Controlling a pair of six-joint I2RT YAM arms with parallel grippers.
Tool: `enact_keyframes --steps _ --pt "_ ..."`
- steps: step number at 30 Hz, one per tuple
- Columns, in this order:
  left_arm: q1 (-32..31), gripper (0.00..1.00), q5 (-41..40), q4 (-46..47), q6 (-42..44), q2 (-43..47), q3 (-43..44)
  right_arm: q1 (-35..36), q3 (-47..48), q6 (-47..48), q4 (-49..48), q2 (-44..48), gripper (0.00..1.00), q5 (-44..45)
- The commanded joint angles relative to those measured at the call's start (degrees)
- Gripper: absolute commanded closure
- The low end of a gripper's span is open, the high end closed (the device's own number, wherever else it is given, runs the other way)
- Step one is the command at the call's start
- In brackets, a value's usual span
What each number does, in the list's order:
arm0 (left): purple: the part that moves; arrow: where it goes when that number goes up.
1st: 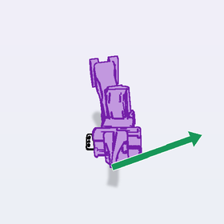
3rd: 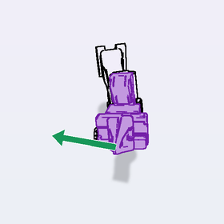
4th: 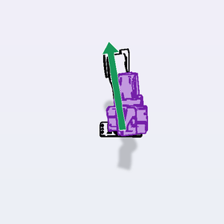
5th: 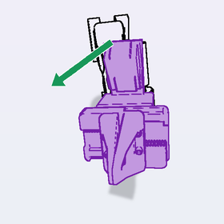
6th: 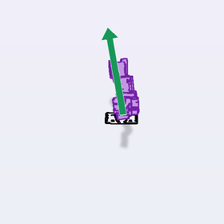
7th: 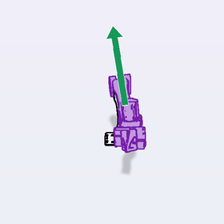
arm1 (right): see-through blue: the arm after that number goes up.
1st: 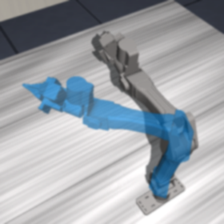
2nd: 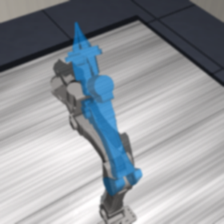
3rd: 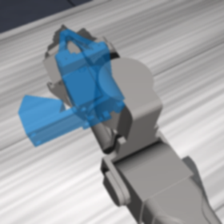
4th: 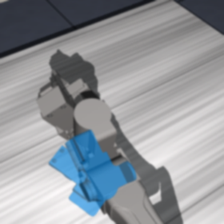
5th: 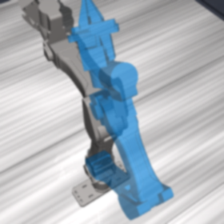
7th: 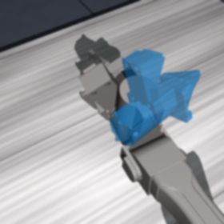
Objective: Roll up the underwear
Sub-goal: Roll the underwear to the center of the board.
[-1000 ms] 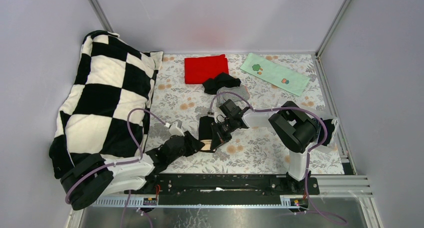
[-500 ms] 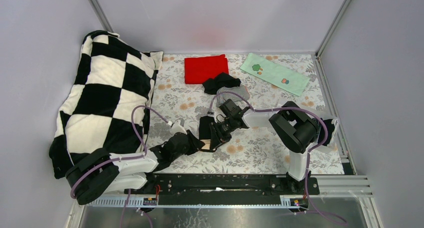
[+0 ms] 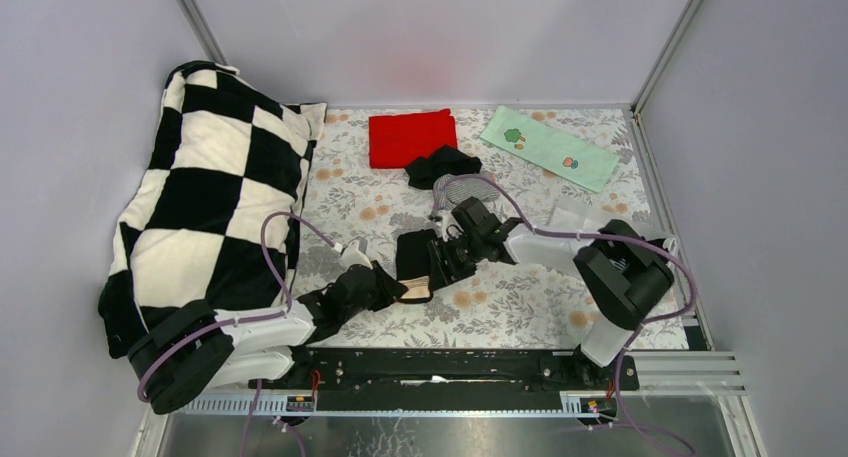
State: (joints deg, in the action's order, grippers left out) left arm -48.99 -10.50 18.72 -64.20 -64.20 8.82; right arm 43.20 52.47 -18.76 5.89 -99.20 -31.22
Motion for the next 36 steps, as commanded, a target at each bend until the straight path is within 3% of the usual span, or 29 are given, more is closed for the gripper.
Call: enact_keyframes --steps 1,7,12,16,20,23,30,36 --pt "1.1 0.84 -0.2 -9.8 1.3 -0.4 0.6 -0.5 -5.6 4.1 -8.0 9.4 0.44 8.3" --pt "2.8 0.88 5.0 -10.7 2.2 -2.1 2.6 -0.5 -17.1 14.5 -27.6 20.1 0.42 11.9" --pt "4.4 0.9 8.8 -14.5 4.5 -4.2 6.2 1.2 -24.6 31.5 -38.9 25.4 0.4 10.4" --pt "5.6 0.9 12.4 -16.6 5.7 -5.4 8.2 5.2 -27.6 49.5 -39.3 27.9 0.39 10.6" --pt "7.0 0.91 15.9 -17.4 6.5 -6.4 8.8 9.6 -30.3 59.6 -42.7 29.3 0.37 10.0" --pt "7.8 0.91 18.1 -17.4 7.2 -7.3 9.4 12.5 -32.0 65.0 -45.9 28.6 0.35 10.0" --pt "9.9 0.94 22.3 -18.6 10.7 -9.6 11.6 16.9 -30.4 76.3 -41.9 25.2 0.34 12.0" --pt "11.6 0.95 24.5 -20.4 12.4 -10.3 12.1 19.0 -28.7 79.6 -41.5 21.6 0.33 12.5"
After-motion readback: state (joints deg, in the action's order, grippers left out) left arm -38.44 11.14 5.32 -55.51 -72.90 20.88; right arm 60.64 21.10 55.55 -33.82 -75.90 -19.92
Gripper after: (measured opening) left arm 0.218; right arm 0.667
